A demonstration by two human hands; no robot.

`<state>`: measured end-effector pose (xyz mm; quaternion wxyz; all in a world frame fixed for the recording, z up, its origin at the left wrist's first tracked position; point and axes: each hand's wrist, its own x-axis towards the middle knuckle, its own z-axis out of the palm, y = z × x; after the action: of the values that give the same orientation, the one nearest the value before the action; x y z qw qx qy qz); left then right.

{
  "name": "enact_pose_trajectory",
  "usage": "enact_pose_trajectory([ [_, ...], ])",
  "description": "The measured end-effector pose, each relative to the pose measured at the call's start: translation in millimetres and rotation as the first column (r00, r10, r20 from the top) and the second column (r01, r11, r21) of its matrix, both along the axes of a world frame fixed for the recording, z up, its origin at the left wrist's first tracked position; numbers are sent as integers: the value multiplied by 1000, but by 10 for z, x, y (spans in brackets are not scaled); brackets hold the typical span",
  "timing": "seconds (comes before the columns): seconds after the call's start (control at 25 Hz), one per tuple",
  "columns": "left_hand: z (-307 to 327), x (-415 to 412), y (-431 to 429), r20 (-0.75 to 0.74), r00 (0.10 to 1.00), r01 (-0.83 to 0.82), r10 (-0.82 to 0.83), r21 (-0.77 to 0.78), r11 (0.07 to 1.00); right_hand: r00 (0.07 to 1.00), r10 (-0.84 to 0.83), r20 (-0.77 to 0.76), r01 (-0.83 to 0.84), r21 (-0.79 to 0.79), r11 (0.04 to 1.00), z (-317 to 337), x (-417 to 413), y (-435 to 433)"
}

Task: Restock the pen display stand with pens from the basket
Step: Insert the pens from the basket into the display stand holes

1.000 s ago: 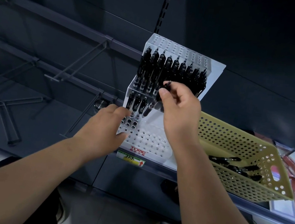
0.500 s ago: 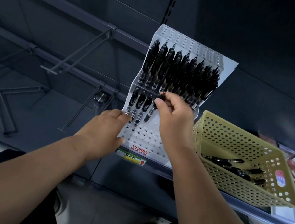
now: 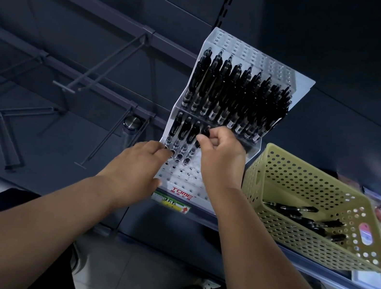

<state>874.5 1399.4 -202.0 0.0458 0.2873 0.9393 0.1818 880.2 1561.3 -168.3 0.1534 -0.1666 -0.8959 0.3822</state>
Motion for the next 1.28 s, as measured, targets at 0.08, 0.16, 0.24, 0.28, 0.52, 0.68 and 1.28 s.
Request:
enact_pose_trajectory([
  [0.08, 29, 20, 3, -6, 1000, 1, -2, -21, 1000, 1000, 14, 13, -14, -9, 1000, 21, 23, 16],
  [0.16, 70, 41, 19, -22, 1000, 8, -9, -34, 999, 999, 40, 17, -39, -58, 998, 46, 96, 36],
  [0.24, 129, 83, 66, -42, 999, 26, -28, -42, 999, 998, 56, 0, -56, -89, 994, 68, 206, 97],
  [0.28, 160, 115, 102, -50, 998, 37, -39, -44, 998, 999, 52, -4, -53, -85, 995, 84, 266, 146],
  [0.52, 354, 293, 439, -81, 987, 135, -136, -18, 991, 1000, -10, 7, 10, 43, 999, 277, 619, 751],
  [0.68, 451, 367, 848, -81, 973, 216, -218, -28, 976, 993, -79, 87, 60, 203, 977, 289, 855, 1410],
  [1.28, 313, 265, 2124, -18, 933, 337, -359, -304, 891, 736, 126, 665, -274, 124, 954, 3, 801, 2595],
])
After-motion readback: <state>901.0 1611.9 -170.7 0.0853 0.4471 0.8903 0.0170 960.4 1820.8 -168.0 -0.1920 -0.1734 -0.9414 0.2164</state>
